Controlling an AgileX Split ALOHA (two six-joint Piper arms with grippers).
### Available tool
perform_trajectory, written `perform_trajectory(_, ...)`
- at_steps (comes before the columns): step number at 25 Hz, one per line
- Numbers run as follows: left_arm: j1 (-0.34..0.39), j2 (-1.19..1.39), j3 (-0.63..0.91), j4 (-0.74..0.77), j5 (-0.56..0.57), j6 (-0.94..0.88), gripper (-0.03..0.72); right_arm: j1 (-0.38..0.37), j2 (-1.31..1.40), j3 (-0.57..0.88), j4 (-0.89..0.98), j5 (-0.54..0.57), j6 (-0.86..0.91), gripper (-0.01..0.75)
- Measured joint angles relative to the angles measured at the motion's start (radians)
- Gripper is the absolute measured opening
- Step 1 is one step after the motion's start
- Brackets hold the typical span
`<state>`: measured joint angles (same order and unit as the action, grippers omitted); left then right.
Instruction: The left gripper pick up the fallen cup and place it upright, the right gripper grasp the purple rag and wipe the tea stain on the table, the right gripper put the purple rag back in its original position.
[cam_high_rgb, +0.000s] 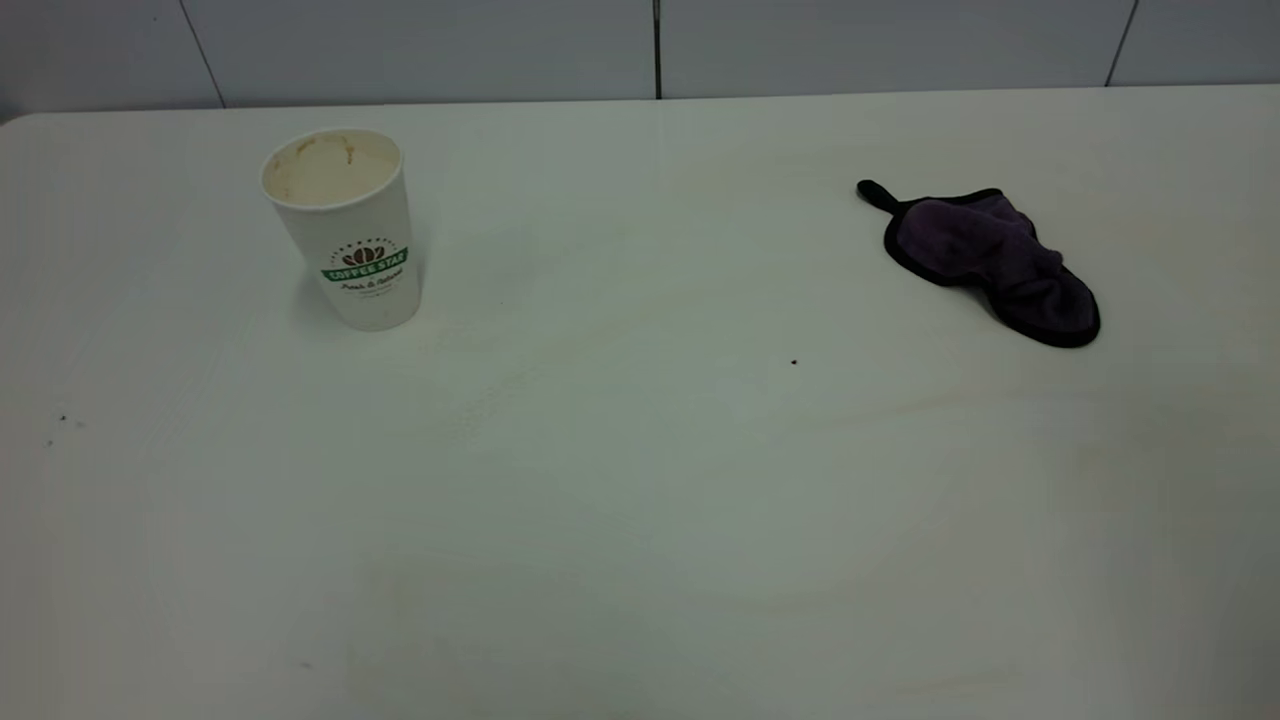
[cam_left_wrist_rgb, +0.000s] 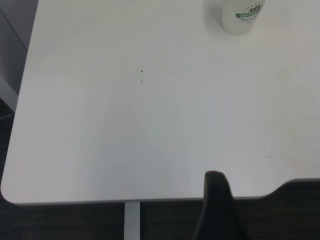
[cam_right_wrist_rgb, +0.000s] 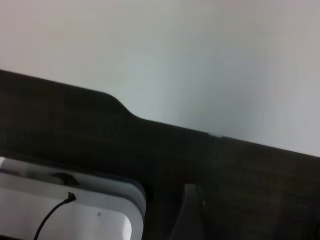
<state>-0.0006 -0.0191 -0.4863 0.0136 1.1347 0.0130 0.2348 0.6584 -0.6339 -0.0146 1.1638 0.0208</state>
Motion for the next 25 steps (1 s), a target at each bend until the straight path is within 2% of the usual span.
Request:
perform_trajectory(10,0.0,0.0,0.0,0.0,0.0,0.0,0.537,0.0,-0.318,0.143,-0.011,-0.057,-0.001,0.698)
perform_trajectory(20,0.0,0.0,0.0,0.0,0.0,0.001,0.537,0.0,-0.423,0.155,-0.012,-0.052,-0.004,0.682)
perform_trajectory(25,0.0,0.0,0.0,0.0,0.0,0.001,0.537,0.0,-0.423,0.155,-0.012,-0.052,-0.004,0.646)
